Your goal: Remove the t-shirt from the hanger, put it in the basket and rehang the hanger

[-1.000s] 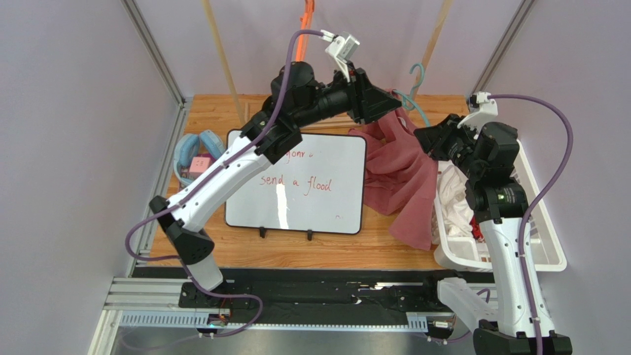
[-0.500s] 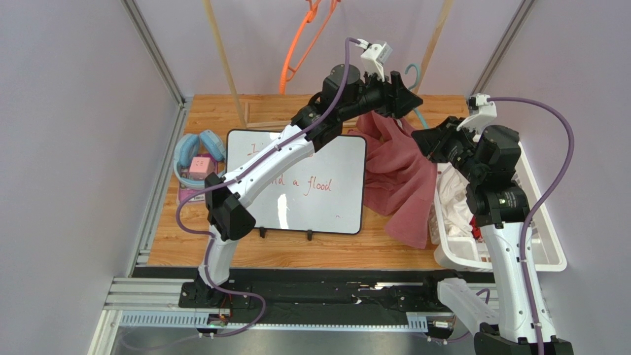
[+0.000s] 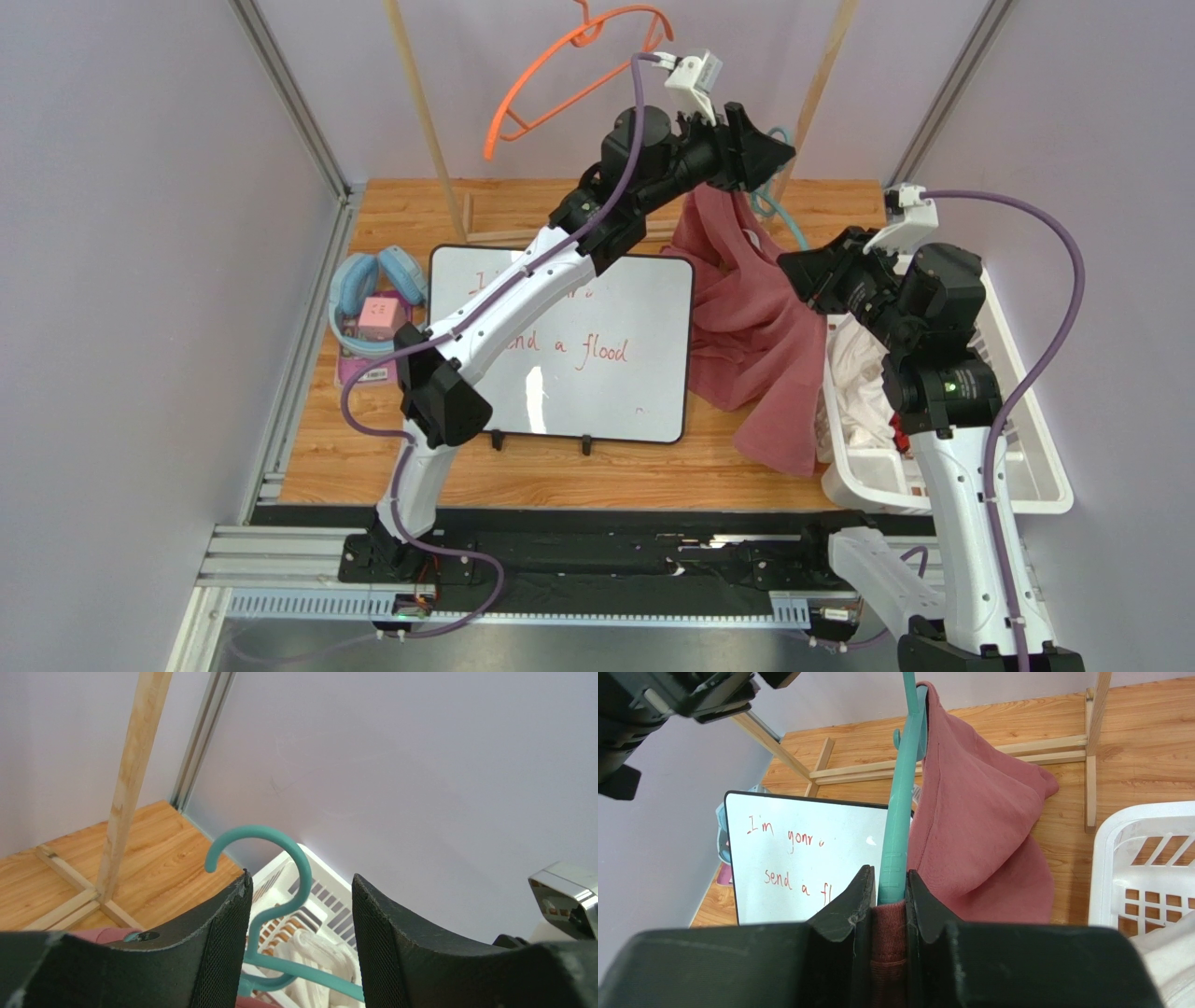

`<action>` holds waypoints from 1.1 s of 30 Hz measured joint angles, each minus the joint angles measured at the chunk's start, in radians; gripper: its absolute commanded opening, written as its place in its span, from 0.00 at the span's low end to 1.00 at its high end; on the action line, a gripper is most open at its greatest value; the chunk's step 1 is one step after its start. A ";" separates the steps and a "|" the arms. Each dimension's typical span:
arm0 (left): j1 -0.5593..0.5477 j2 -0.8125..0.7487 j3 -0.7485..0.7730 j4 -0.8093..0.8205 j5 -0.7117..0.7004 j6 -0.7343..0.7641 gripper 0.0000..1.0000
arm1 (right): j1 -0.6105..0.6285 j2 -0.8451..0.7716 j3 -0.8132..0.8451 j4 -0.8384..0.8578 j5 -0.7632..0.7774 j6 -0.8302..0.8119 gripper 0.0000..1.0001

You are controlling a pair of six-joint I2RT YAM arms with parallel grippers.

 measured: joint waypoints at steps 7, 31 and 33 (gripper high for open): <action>0.021 0.071 0.056 0.016 0.032 -0.063 0.57 | 0.004 0.000 0.000 0.002 -0.008 0.000 0.00; 0.028 0.130 0.059 0.151 0.149 -0.218 0.00 | 0.045 0.005 -0.031 0.000 0.053 -0.016 0.37; 0.023 0.130 0.059 0.167 0.148 -0.236 0.00 | 0.046 -0.002 -0.036 -0.006 0.071 -0.011 0.44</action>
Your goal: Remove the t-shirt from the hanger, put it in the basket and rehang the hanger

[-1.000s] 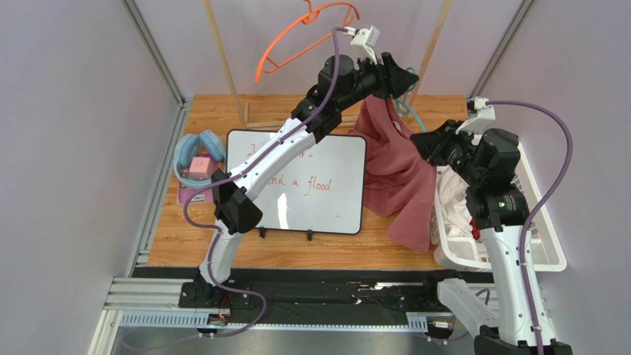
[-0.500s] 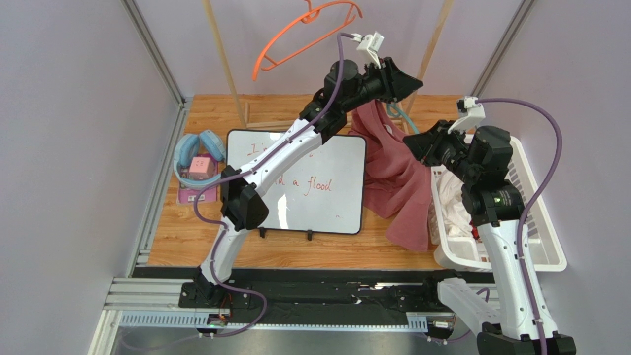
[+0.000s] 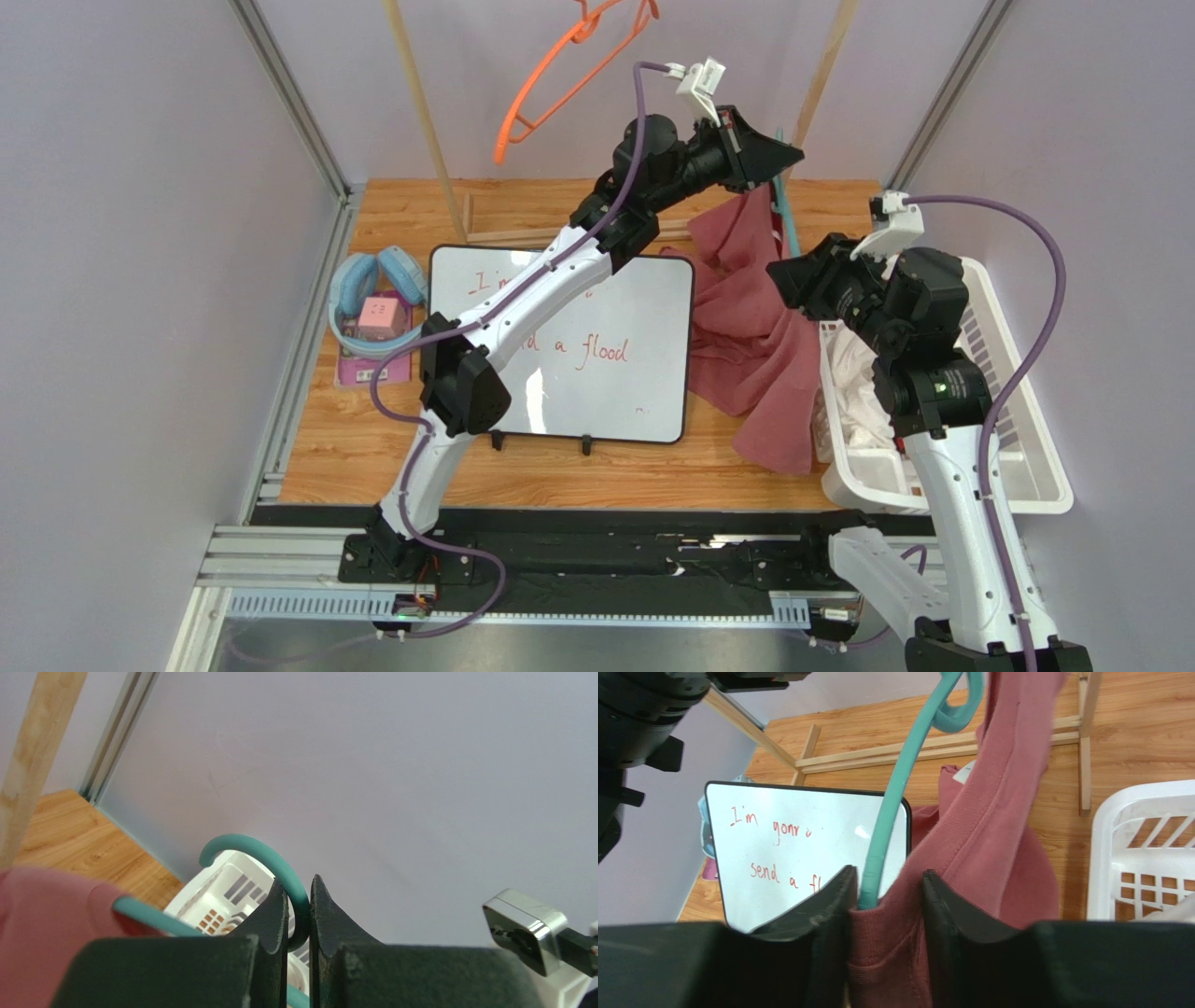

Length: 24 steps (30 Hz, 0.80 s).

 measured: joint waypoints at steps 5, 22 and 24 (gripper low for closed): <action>-0.005 0.000 0.000 0.005 -0.007 -0.012 0.00 | 0.001 -0.028 -0.042 -0.002 0.031 0.031 0.66; -0.003 0.000 0.000 -0.026 -0.031 -0.003 0.00 | 0.002 -0.192 -0.318 0.026 -0.074 0.079 0.89; -0.001 0.000 0.000 -0.024 -0.039 -0.005 0.00 | 0.008 -0.194 -0.333 0.025 -0.097 0.073 0.93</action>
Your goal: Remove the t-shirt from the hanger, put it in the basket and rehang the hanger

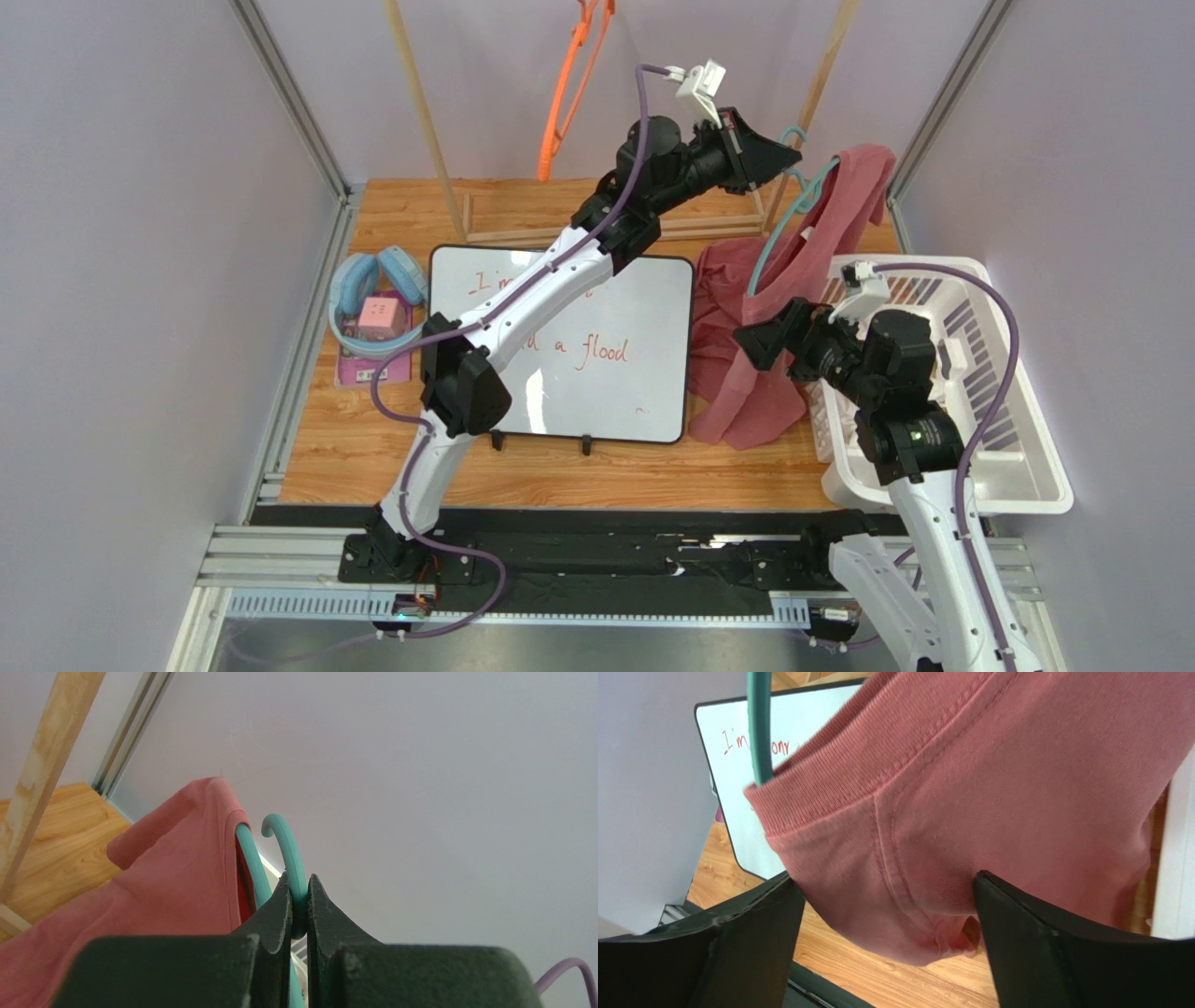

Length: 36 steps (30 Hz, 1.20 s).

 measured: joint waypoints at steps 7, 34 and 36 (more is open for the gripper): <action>0.004 0.000 0.000 0.027 -0.014 -0.027 0.00 | 0.022 0.001 -0.006 0.002 0.018 -0.034 0.65; 0.054 -0.047 -0.053 0.033 -0.008 -0.156 0.00 | 0.025 -0.217 -0.258 -0.029 0.123 0.097 0.00; 0.055 -0.084 -0.102 0.042 0.024 -0.164 0.00 | 0.025 -0.197 -0.258 -0.029 0.131 0.102 0.00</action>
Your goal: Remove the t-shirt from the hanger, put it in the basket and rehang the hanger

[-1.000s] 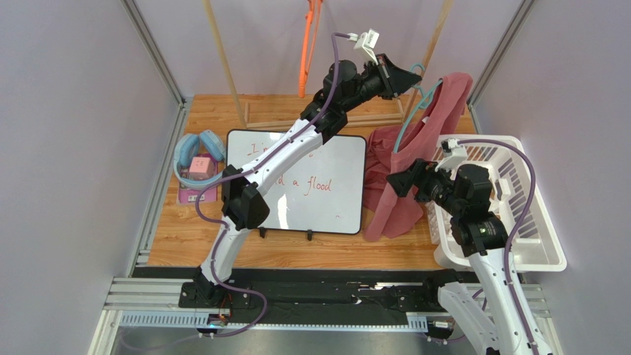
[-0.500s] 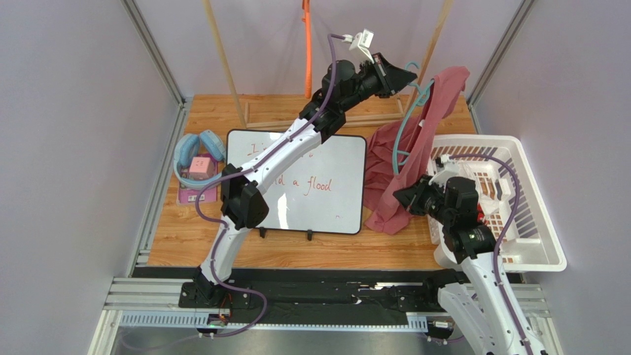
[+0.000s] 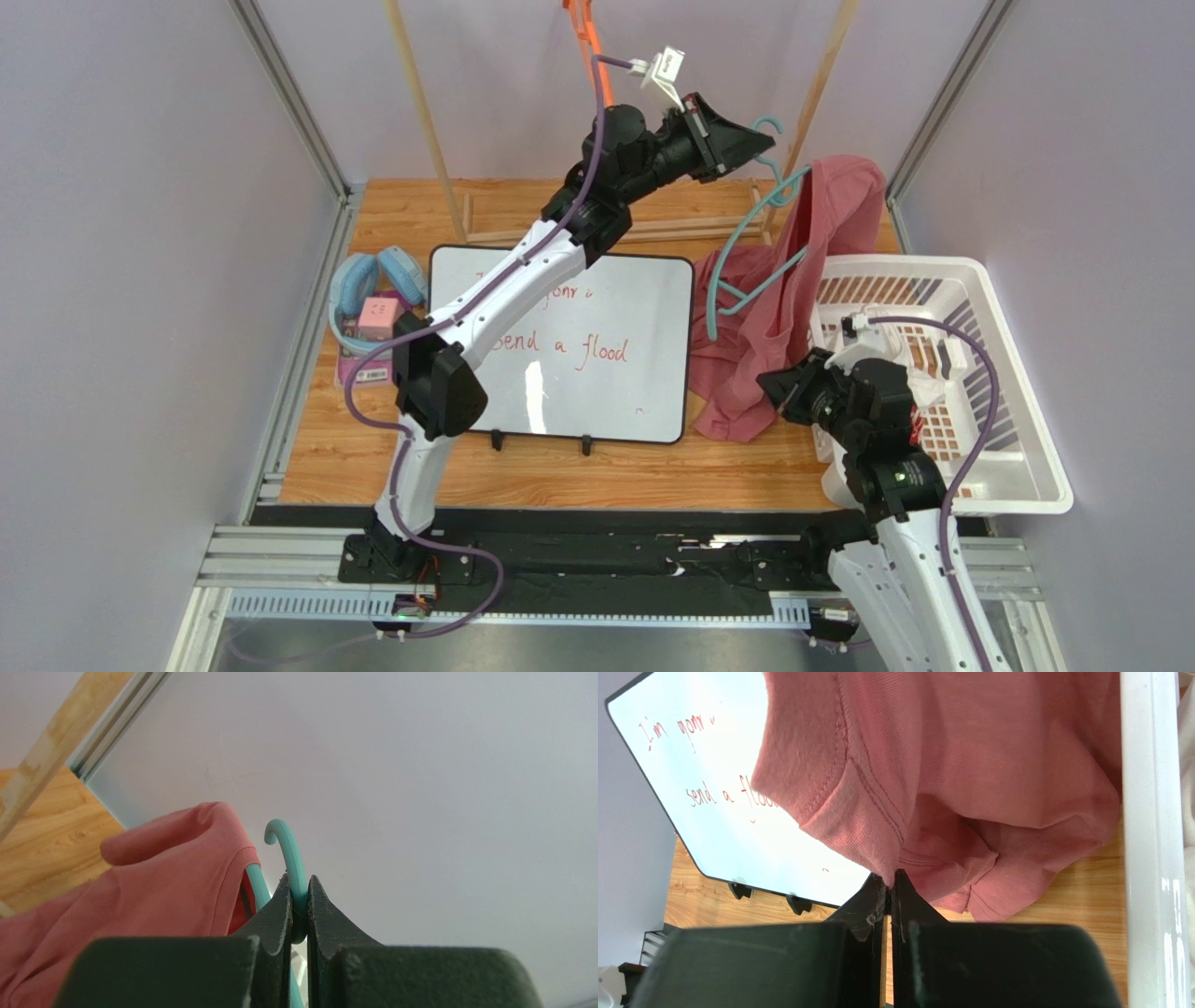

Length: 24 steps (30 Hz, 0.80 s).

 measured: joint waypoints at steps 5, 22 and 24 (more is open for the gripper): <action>0.005 -0.141 -0.192 0.014 0.073 0.006 0.00 | 0.000 0.064 0.016 -0.003 0.013 0.003 0.00; 0.005 -0.660 -0.599 -0.209 0.086 0.214 0.00 | 0.000 0.350 0.325 0.145 0.095 0.017 0.00; 0.005 -0.697 -0.623 -0.241 0.074 0.240 0.00 | 0.000 0.396 0.365 0.145 0.121 0.014 0.00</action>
